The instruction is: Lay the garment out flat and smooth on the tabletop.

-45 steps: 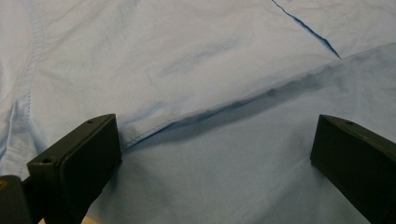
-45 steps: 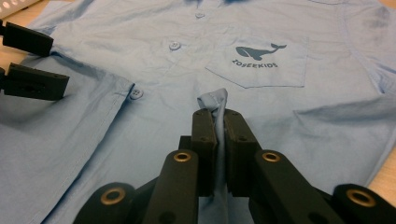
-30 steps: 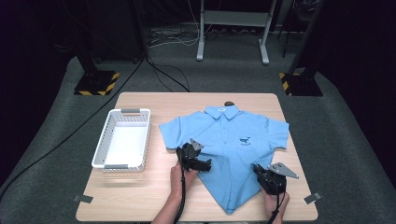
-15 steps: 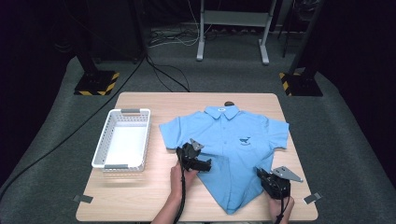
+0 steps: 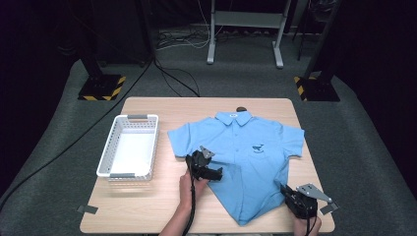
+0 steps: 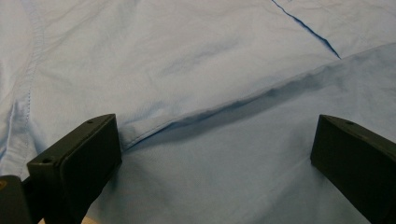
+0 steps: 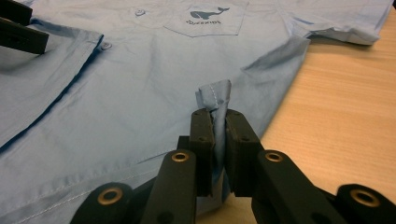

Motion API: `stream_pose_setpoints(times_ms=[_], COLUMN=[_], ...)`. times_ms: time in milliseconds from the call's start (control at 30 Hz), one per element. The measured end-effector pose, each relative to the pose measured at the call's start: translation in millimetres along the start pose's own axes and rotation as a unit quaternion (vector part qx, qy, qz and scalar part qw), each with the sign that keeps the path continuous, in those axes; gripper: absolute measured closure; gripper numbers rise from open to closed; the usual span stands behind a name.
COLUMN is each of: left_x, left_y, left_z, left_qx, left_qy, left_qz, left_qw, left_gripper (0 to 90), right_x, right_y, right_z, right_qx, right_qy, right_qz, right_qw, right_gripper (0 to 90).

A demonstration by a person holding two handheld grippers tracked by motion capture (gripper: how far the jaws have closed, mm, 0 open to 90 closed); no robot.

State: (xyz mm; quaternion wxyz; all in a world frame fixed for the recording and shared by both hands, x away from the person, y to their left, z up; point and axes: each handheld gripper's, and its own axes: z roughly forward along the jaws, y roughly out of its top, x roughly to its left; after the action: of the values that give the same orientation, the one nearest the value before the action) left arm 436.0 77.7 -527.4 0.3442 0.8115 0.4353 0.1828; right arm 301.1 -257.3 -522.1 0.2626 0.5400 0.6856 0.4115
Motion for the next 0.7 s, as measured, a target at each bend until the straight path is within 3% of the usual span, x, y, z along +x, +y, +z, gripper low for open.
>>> stream_pose_setpoints(times_ms=[233,467,700], left_x=[0.0,0.0,0.0], left_y=[0.0,0.0,0.0], left_z=[0.0,0.0,0.1], left_qx=[0.0,0.0,0.0], left_qy=[0.0,0.0,0.0], left_qz=[0.0,0.0,0.0], left_qw=[1.0,1.0,1.0], left_gripper=[1.4,1.4,1.4], right_x=[-4.9,-9.8,-11.4], right_y=[-9.8,-15.2,-11.5], right_z=[-18.9,-53.8,-72.5], right_qx=[-0.001,-0.026,-0.043], right_qy=[-0.013,-0.032,-0.033], right_qz=[0.009,0.019,0.021], right_qw=[0.9999,0.999,0.9983], right_gripper=[80.1,66.8,56.1])
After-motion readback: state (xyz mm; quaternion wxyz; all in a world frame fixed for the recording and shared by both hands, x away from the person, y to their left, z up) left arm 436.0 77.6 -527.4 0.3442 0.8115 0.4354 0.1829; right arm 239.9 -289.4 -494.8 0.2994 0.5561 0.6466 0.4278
